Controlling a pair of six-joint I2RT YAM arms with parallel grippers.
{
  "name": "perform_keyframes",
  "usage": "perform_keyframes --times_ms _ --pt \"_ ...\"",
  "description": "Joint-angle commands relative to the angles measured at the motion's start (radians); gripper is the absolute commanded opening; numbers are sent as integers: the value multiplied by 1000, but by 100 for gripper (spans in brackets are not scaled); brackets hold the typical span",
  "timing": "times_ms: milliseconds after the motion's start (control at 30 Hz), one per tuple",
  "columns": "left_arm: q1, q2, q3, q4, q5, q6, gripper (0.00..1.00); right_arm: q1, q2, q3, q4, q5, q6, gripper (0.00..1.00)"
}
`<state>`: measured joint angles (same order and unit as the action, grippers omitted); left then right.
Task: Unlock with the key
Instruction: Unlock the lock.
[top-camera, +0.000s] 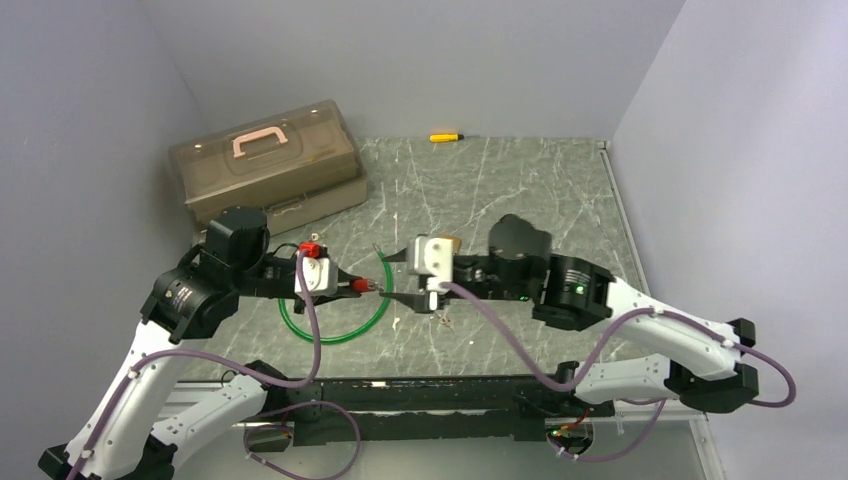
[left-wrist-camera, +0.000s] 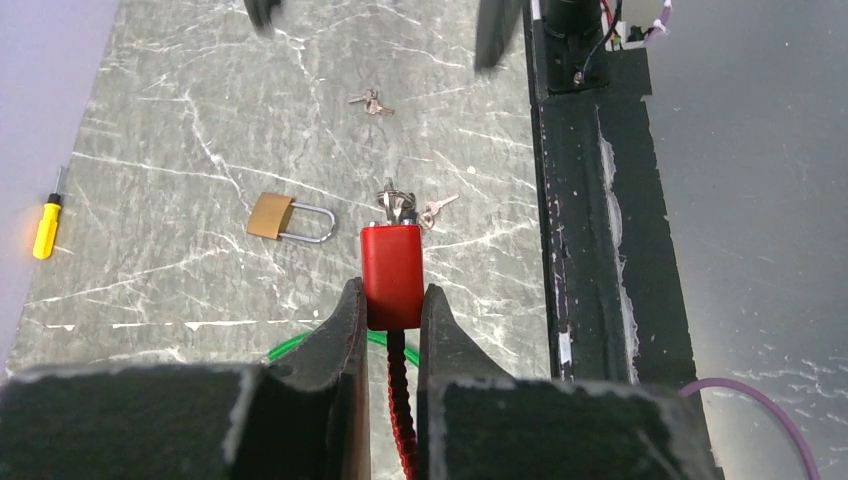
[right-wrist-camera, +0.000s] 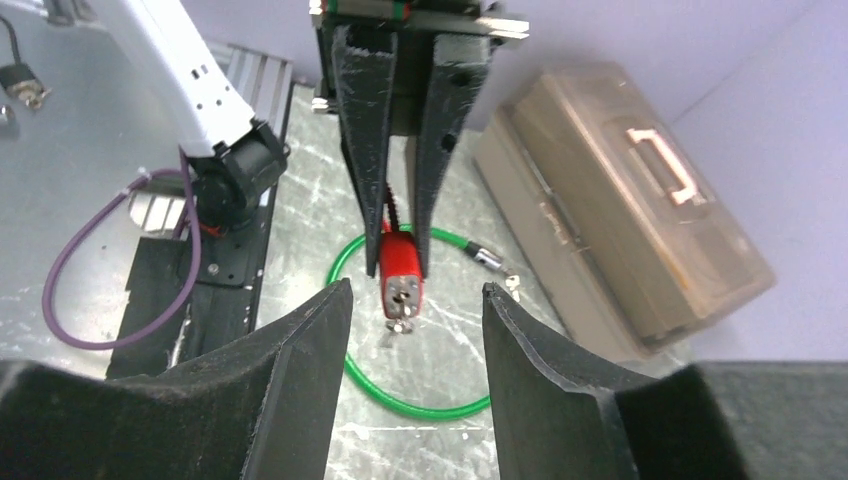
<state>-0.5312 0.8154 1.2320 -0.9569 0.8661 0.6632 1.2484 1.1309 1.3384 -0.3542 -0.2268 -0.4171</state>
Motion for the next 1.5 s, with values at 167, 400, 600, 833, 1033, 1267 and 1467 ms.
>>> perform_keyframes --times_ms 167,400,600,833,1033,1267,1467 --pt "16 -10 26 81 0 -65 0 -84 -52 26 -22 -113 102 48" --pt "17 0 25 90 13 -71 0 -174 13 49 -25 -242 211 41" --pt "18 4 14 96 38 -78 0 -217 4 15 5 -303 229 38" --pt "20 10 20 100 46 -82 0 -230 41 32 -18 -374 223 33" --pt "31 8 13 109 57 -93 0 -233 64 34 -22 -402 218 32" --pt "35 4 12 112 80 -98 0 -236 84 40 -31 -393 212 29" --pt "34 4 12 110 82 -96 0 -240 101 50 -34 -404 207 20"
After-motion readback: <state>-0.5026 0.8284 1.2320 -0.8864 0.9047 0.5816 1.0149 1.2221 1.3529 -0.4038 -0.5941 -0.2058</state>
